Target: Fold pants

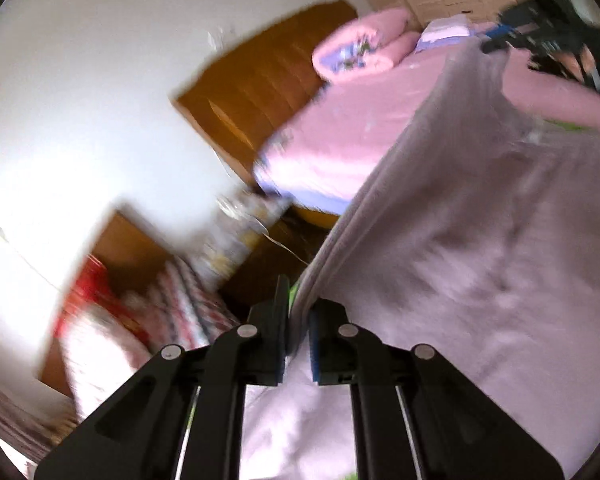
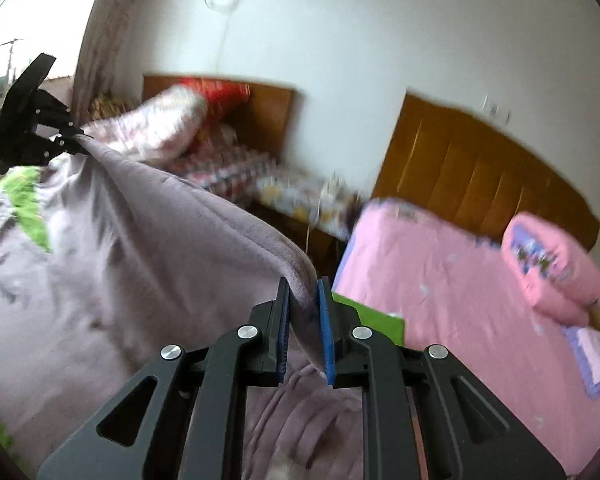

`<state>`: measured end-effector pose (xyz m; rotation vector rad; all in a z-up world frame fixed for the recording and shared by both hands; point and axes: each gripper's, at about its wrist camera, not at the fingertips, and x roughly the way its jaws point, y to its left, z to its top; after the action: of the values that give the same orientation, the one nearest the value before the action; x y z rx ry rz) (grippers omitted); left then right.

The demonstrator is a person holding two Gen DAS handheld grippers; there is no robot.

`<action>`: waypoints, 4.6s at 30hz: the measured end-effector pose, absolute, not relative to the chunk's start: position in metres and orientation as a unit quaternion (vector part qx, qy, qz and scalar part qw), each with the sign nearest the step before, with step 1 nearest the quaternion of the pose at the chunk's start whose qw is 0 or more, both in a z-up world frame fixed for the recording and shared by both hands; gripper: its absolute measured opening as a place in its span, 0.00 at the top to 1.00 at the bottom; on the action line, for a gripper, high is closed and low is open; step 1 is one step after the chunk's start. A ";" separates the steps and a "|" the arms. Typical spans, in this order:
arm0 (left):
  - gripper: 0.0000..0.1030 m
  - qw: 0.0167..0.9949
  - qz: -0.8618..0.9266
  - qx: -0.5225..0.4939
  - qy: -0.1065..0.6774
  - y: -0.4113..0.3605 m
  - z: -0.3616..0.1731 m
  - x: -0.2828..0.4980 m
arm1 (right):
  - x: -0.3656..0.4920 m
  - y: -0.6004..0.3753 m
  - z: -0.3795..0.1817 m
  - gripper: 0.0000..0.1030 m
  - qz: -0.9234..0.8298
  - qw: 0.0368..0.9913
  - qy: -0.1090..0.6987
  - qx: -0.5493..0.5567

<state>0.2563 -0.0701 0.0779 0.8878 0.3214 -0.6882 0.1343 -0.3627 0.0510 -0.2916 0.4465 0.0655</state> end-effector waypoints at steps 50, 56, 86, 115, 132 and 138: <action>0.50 0.813 -0.225 -0.111 0.526 0.030 -0.060 0.156 | -0.031 -0.392 -0.143 0.73 -0.046 0.885 0.278 0.371; 0.88 0.868 -0.235 -0.074 0.430 0.033 -0.042 0.138 | -0.034 -0.386 -0.131 0.77 -0.045 0.897 0.277 0.342; 0.87 0.884 -0.239 -0.082 0.394 0.059 -0.085 0.077 | -0.049 -0.396 -0.143 0.84 -0.062 0.908 0.251 0.329; 0.32 0.935 -0.181 -0.073 0.298 0.078 -0.039 0.049 | -0.070 -0.323 -0.079 0.42 -0.132 0.949 0.241 0.154; 0.04 0.827 -0.262 0.027 0.497 -0.101 -0.082 0.255 | 0.052 -0.244 -0.127 0.15 -0.015 0.899 0.438 0.011; 0.02 0.840 -0.238 0.084 0.481 -0.115 -0.090 0.253 | 0.015 -0.263 -0.115 0.15 -0.016 0.921 0.386 0.038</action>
<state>0.2526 -0.1152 -0.0904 0.1779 1.0158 -0.5026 0.0154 -0.2633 -0.1151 0.0783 0.7938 -0.0322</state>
